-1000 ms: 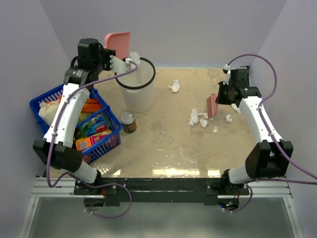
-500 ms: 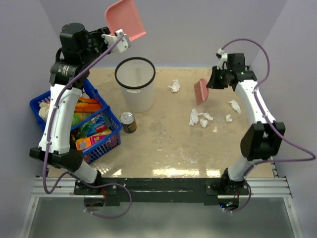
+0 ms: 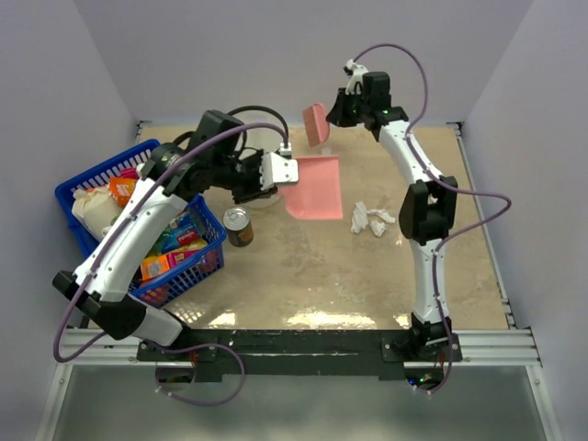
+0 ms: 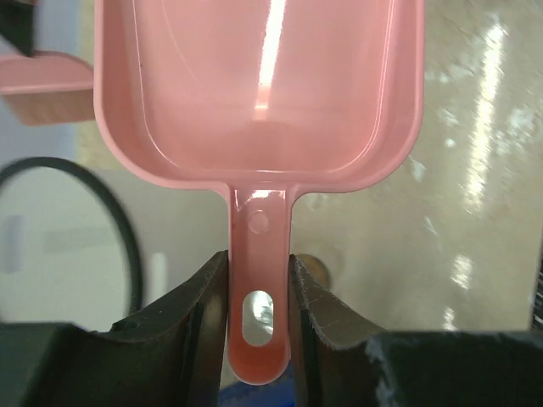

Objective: Sweep away the paper scraps from the table

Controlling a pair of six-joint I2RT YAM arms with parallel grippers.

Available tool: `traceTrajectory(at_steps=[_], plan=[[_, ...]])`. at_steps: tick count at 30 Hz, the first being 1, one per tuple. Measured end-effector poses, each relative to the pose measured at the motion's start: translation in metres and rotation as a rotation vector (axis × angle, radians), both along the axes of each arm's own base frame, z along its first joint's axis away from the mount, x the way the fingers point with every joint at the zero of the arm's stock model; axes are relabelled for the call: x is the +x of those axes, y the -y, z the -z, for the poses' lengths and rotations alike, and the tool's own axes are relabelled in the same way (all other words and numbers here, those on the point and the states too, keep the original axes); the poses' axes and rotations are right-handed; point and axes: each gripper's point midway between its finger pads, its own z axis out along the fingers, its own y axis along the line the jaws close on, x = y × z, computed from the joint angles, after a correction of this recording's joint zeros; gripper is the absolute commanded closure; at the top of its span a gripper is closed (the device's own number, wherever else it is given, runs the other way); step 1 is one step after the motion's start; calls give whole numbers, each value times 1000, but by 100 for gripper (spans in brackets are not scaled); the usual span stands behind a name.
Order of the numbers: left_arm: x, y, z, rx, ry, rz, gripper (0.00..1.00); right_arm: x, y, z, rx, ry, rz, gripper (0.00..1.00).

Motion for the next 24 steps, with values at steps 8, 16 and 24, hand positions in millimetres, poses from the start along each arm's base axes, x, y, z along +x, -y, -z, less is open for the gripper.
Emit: traceTrajectory(at_steps=[8, 16, 24], plan=[[-36, 1, 83, 207, -228, 41, 100, 20, -26, 63, -49, -14, 5, 100], [-39, -20, 159, 394, -295, -36, 100, -18, 17, 79, -140, -121, 78, 100], [-34, -32, 206, 451, -304, -118, 100, -126, 60, 63, -176, -259, 106, 100]])
